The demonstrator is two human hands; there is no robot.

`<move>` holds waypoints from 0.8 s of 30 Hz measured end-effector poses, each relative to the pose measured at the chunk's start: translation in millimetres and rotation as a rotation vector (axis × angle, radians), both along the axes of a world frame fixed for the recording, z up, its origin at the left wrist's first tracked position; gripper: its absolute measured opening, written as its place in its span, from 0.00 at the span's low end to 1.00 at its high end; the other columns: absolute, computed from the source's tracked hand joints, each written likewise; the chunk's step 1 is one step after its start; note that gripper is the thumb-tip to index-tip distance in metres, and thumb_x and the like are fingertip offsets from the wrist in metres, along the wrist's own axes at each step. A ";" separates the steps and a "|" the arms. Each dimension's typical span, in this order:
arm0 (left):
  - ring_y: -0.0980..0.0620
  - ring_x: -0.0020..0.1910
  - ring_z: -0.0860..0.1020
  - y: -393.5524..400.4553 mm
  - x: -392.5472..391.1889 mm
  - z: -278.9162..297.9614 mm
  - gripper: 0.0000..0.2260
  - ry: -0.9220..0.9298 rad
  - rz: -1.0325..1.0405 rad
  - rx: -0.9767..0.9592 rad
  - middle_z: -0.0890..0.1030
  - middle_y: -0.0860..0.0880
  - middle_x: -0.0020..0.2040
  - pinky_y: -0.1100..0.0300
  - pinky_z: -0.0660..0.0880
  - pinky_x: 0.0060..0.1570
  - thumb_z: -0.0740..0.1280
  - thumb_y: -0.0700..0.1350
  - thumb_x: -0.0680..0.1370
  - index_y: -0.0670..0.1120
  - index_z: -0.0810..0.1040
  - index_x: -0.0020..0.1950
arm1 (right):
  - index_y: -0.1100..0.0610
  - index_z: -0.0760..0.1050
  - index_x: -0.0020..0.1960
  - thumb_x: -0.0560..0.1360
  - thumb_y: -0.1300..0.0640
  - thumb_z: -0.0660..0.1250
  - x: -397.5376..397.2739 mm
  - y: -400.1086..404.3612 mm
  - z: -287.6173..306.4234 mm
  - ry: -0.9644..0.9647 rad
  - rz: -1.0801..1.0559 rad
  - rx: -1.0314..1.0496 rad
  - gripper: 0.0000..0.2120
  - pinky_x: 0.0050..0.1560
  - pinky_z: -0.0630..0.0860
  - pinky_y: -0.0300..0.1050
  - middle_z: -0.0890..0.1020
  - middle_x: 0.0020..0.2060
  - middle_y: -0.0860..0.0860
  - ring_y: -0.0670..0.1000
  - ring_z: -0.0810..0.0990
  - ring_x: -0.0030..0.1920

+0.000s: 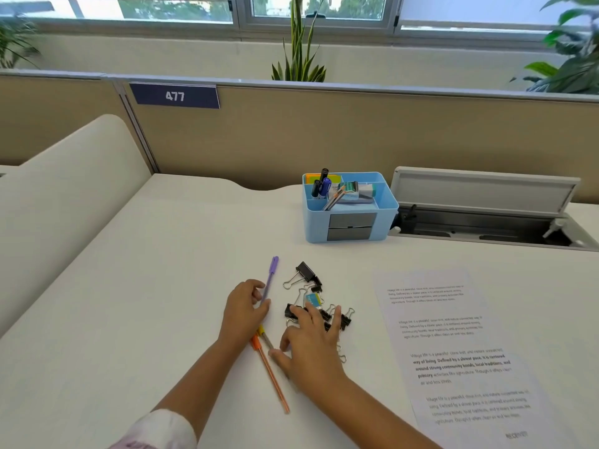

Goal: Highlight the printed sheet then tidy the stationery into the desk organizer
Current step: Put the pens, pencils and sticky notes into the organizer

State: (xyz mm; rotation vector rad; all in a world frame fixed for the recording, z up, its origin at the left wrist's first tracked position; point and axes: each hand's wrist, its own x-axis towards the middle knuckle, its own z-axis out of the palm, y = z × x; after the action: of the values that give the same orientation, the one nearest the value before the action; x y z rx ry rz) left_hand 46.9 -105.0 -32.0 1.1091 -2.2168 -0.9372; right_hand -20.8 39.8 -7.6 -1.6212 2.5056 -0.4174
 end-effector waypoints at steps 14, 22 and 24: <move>0.53 0.40 0.75 14.2 18.2 3.8 0.06 0.145 0.084 0.157 0.77 0.47 0.43 0.68 0.69 0.39 0.63 0.38 0.76 0.46 0.73 0.52 | 0.57 0.79 0.54 0.74 0.46 0.59 11.6 -32.9 23.8 -0.043 0.003 0.116 0.18 0.66 0.27 0.63 0.62 0.72 0.53 0.53 0.50 0.74; 0.53 0.44 0.77 15.0 21.6 0.6 0.14 0.230 0.078 0.190 0.79 0.49 0.41 0.64 0.71 0.44 0.53 0.53 0.75 0.48 0.73 0.52 | 0.51 0.81 0.43 0.70 0.49 0.65 -48.2 -21.1 82.6 -0.182 -0.124 -0.055 0.09 0.64 0.55 0.53 0.74 0.59 0.47 0.48 0.68 0.61; 0.54 0.43 0.76 16.4 19.9 1.8 0.08 0.196 0.081 0.168 0.79 0.48 0.41 0.66 0.70 0.41 0.59 0.50 0.76 0.48 0.72 0.51 | 0.51 0.79 0.40 0.70 0.49 0.67 -73.8 -22.0 104.8 -0.294 -0.148 -0.142 0.06 0.52 0.64 0.46 0.77 0.51 0.47 0.47 0.73 0.52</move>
State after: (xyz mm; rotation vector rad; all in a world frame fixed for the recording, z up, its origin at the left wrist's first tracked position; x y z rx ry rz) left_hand 66.8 -88.5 -30.2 1.1194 -1.9509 -1.1614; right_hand -94.6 17.8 97.2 -1.3072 2.4229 -0.8049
